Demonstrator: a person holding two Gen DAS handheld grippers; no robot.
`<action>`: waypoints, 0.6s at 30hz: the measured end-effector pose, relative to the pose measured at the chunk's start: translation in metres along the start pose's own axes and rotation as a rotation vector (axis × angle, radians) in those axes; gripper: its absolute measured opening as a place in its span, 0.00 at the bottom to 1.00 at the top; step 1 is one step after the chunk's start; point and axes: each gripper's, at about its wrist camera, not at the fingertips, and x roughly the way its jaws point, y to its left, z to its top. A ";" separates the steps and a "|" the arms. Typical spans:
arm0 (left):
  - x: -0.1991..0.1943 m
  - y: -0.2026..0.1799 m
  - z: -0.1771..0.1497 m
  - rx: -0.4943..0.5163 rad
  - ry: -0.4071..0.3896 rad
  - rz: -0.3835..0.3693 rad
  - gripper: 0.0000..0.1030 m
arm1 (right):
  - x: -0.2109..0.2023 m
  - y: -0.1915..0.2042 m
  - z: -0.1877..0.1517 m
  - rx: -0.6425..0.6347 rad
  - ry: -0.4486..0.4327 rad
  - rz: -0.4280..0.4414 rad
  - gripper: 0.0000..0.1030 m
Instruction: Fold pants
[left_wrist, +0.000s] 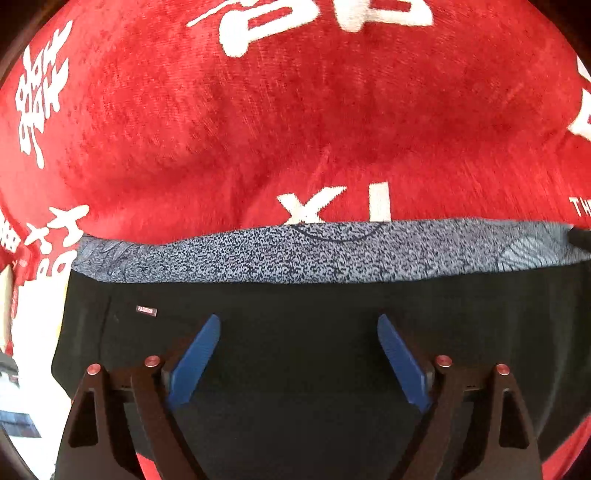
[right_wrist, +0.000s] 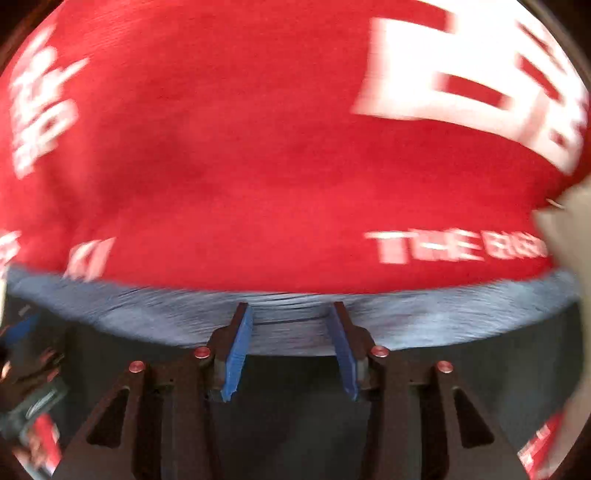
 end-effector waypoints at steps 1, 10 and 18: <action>-0.001 0.001 0.000 0.003 0.008 0.000 0.86 | -0.003 -0.013 0.000 0.065 0.011 0.021 0.46; -0.044 -0.018 -0.019 0.000 0.062 -0.046 0.86 | -0.062 -0.073 -0.054 0.148 0.052 0.196 0.58; -0.081 -0.085 -0.044 0.109 0.097 -0.140 0.86 | -0.090 -0.138 -0.123 0.334 0.138 0.232 0.66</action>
